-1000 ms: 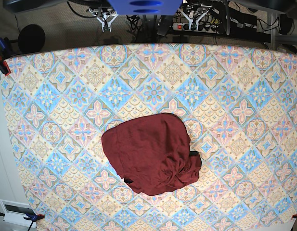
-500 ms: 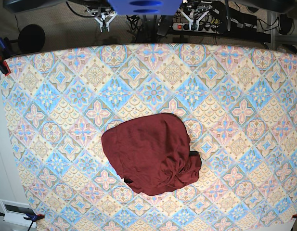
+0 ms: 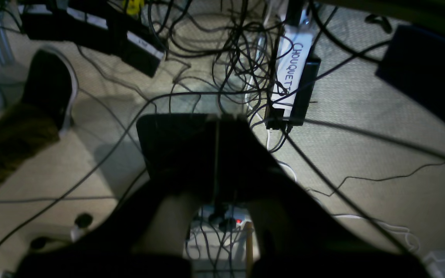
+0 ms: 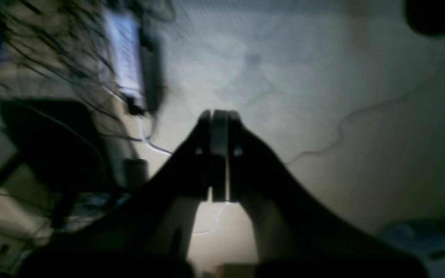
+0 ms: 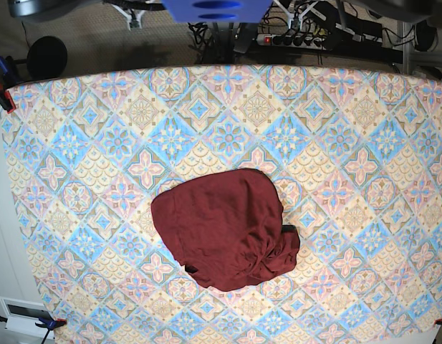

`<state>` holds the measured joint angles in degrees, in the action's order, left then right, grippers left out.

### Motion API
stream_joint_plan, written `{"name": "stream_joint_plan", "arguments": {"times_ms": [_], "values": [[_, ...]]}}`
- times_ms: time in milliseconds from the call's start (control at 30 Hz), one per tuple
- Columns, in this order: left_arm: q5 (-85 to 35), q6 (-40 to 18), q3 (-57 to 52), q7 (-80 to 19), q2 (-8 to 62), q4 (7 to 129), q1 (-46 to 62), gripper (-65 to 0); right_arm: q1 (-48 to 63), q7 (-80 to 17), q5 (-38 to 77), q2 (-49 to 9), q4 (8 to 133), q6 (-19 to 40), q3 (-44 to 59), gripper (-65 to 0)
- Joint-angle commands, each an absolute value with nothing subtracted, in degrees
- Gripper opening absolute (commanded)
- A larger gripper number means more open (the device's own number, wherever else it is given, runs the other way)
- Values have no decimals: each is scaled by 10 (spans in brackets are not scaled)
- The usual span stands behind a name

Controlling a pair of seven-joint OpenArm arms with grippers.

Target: Layout the t-shirt on the table in an organized manner, then fold the t-shirt properly

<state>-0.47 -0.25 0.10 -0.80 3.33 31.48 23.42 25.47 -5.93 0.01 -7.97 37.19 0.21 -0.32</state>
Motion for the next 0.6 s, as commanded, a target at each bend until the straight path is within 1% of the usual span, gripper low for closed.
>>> {"name": "stream_joint_plan", "arguments": {"times_ms": [0,133,267,433,567], "values": [[-6,0,0,-5,37,337,256,-648,264,-47,3,-95,391,0,-1,-650],[-6,0,0,-7,55,437,319,-648,314,-45,3,-109,457,0,1,-650],[-10,0,0,-47,77,568,388,-648,365,-45,7,-123,530,0,2,-650],[-71,0,1,-53,108,724,474,-648,429,-45,112,-142,619,0,0,-650],[-114,0,0,-53,140,829,537,-648,476,-45,175,-182,713,0,0,-650]]}}
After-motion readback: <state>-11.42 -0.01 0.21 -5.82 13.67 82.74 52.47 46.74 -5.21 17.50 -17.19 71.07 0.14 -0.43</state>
